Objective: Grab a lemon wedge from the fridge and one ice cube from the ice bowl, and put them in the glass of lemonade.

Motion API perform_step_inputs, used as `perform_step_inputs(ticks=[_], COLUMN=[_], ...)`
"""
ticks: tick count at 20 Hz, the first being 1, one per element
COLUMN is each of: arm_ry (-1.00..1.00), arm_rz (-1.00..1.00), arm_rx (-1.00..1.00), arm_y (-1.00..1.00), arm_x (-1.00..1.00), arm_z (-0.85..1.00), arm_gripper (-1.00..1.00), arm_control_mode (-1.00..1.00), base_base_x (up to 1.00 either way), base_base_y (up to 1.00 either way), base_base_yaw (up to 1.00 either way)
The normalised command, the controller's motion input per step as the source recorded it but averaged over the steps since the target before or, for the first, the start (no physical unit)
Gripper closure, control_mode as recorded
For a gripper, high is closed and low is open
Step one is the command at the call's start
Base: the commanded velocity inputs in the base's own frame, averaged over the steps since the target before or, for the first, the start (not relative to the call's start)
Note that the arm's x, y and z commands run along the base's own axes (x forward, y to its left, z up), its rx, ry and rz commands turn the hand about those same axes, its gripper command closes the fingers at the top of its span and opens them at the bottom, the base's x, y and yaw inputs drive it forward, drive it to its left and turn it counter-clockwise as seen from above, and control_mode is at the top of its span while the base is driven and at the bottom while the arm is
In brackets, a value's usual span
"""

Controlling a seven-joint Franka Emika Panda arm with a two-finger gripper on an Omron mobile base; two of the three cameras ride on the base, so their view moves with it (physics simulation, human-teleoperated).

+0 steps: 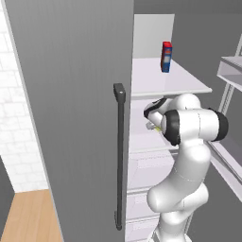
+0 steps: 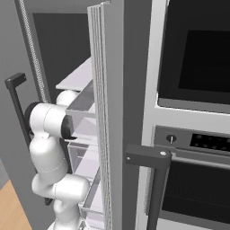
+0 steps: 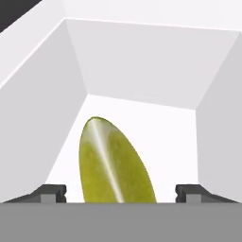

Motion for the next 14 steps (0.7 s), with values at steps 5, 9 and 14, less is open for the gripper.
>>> perform_step_inputs(ticks=[5, 9, 14], arm_ry=[0.02, 0.0, -0.06], arm_rz=[0.0, 0.0, 0.0], arm_rx=[0.0, 0.02, 0.0], arm_y=[0.0, 0.0, 0.17], arm_x=[-0.1, -0.28, -0.27], arm_z=[-0.06, -0.09, 0.02], arm_gripper=[1.0, 1.0, 1.0], arm_control_mode=[-1.0, -1.0, -1.0], base_base_x=[0.0, 0.0, 0.0], base_base_y=[0.0, 0.0, 0.0], base_base_yaw=[0.0, 0.0, 0.0])
